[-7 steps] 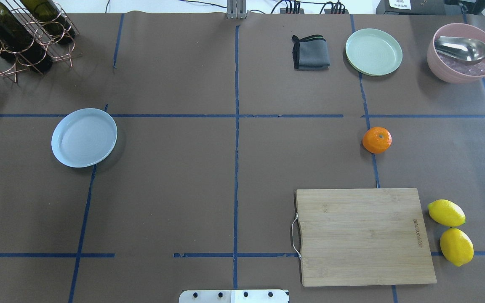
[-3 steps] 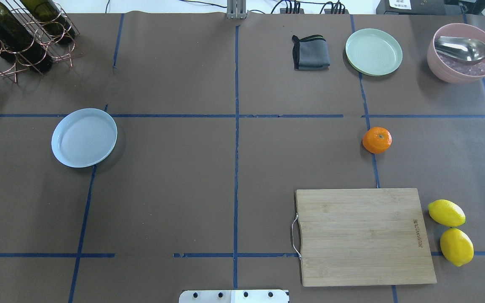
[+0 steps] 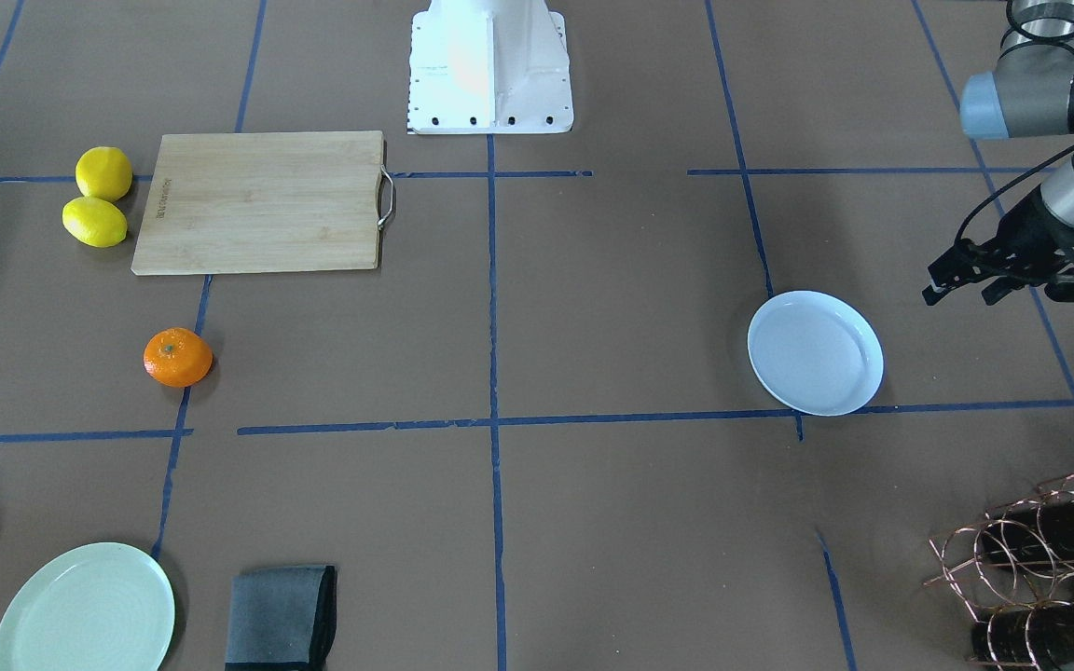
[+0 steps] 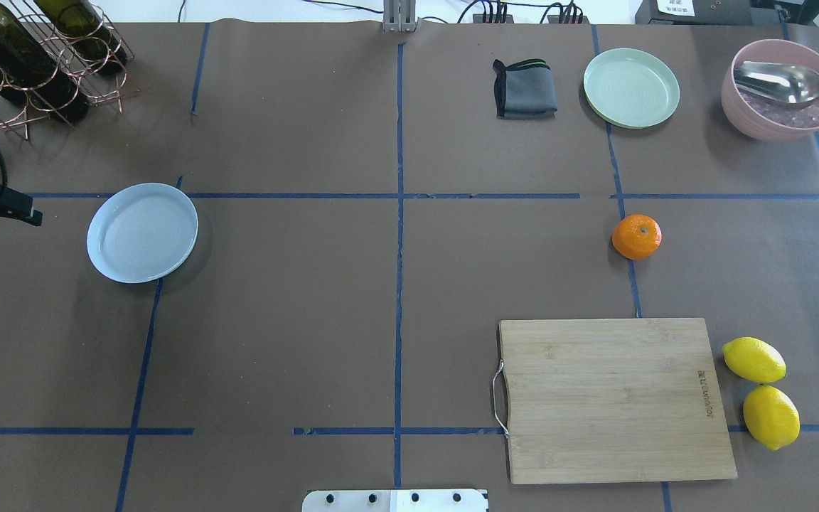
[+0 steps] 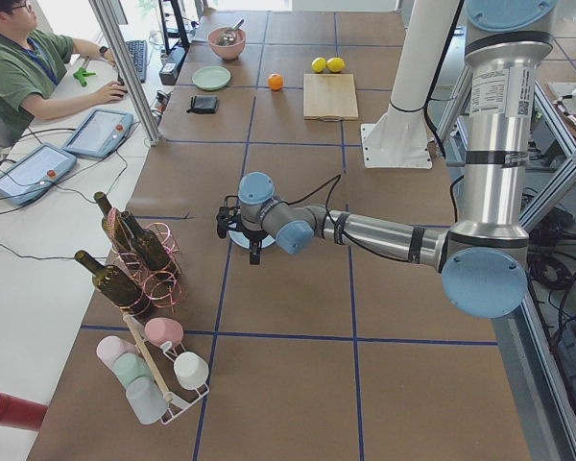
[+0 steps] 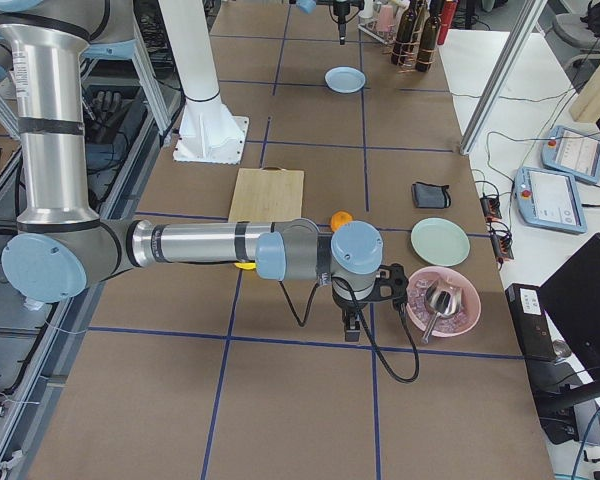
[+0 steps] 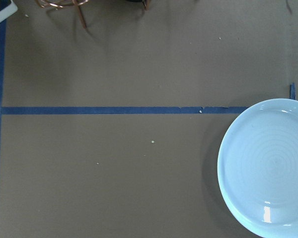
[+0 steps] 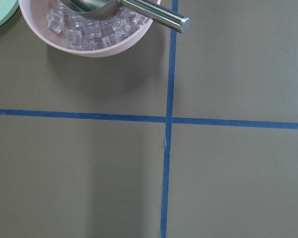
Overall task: Pick orange to plate
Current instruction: 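Reach the left gripper down to the rim of the light blue plate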
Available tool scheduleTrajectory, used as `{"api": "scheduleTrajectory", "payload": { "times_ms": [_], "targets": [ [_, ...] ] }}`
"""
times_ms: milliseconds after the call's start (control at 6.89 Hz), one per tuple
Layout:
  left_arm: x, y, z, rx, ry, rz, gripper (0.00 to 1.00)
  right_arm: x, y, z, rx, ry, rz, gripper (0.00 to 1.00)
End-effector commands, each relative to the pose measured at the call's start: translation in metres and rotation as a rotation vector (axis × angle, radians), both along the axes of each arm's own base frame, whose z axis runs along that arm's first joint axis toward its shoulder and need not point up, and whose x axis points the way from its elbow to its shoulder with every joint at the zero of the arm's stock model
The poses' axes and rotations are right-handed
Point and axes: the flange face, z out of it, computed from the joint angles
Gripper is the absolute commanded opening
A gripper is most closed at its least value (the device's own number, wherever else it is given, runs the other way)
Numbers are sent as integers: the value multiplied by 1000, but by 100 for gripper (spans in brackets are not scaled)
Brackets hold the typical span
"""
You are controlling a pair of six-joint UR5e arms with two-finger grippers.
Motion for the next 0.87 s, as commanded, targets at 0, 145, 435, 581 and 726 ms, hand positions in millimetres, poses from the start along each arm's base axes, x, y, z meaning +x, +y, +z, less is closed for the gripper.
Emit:
{"api": "scheduleTrajectory", "payload": {
  "times_ms": [0,145,435,581,726],
  "targets": [
    [63,3,2,-35,-3,-47,87,0,0,-1,3,-1,-2,100],
    [69,1,5,-40,-8,-44,83,0,0,0,0,-1,-2,100],
    [80,-9,11,-37,-29,-54,77,0,-1,0,-1,-1,-1,100],
    [83,-10,11,-37,-29,-49,74,0,-1,-1,2,-1,-1,100],
    [87,-8,11,-37,-31,-43,70,0,-1,0,0,-1,-1,100]
  ]
}}
